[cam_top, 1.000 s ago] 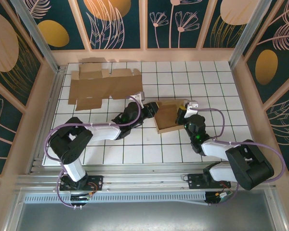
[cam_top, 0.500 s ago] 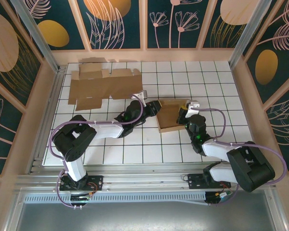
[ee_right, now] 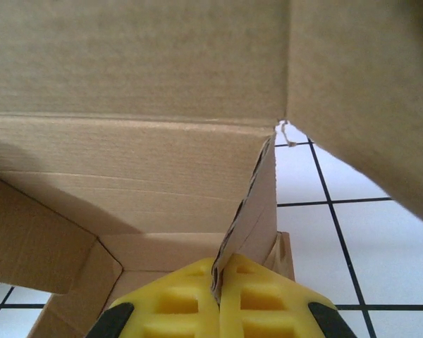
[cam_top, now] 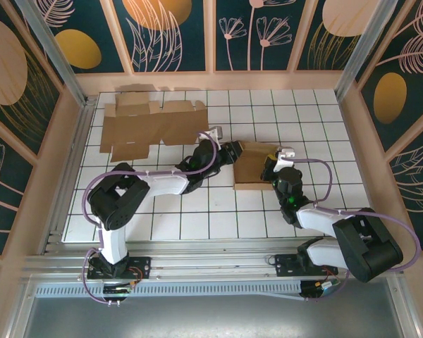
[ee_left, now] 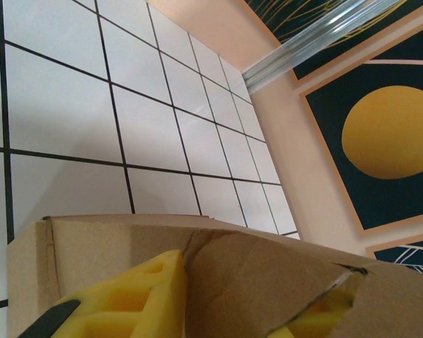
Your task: Fold the paper box
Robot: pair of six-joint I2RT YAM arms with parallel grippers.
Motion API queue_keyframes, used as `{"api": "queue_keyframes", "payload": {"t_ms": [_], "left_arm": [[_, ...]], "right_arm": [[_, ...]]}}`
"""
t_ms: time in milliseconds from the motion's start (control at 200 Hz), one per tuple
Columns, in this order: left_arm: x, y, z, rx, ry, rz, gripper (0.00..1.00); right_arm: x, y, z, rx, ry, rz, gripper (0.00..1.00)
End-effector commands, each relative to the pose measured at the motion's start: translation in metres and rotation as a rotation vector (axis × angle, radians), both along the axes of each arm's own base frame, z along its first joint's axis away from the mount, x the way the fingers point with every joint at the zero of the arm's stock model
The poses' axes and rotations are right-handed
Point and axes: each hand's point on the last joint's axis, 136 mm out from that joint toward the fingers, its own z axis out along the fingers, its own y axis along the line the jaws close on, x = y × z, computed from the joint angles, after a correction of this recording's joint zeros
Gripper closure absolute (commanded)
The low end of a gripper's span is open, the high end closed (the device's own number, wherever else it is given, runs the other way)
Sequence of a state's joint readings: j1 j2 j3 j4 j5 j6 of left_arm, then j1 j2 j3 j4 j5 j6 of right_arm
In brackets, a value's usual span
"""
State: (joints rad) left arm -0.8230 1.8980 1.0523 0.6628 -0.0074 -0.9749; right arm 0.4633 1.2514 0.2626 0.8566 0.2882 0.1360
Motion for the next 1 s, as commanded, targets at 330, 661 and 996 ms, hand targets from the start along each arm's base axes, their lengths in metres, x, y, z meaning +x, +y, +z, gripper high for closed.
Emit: {"api": "queue_keyframes", "payload": {"t_ms": [330, 661, 996], "left_arm": [[-0.067, 0.004, -0.078, 0.240, 0.159, -0.189, 0.72], [-0.075, 0.012, -0.059, 0.228, 0.111, -0.191, 0.72], [-0.087, 0.028, -0.025, 0.192, 0.042, -0.190, 0.71]], "right_arm": [[-0.021, 0.022, -0.021, -0.046, 0.078, 0.142, 0.97], [-0.034, 0.014, -0.009, 0.002, 0.063, 0.130, 0.77], [-0.042, 0.014, 0.016, 0.072, 0.029, 0.140, 0.49]]}}
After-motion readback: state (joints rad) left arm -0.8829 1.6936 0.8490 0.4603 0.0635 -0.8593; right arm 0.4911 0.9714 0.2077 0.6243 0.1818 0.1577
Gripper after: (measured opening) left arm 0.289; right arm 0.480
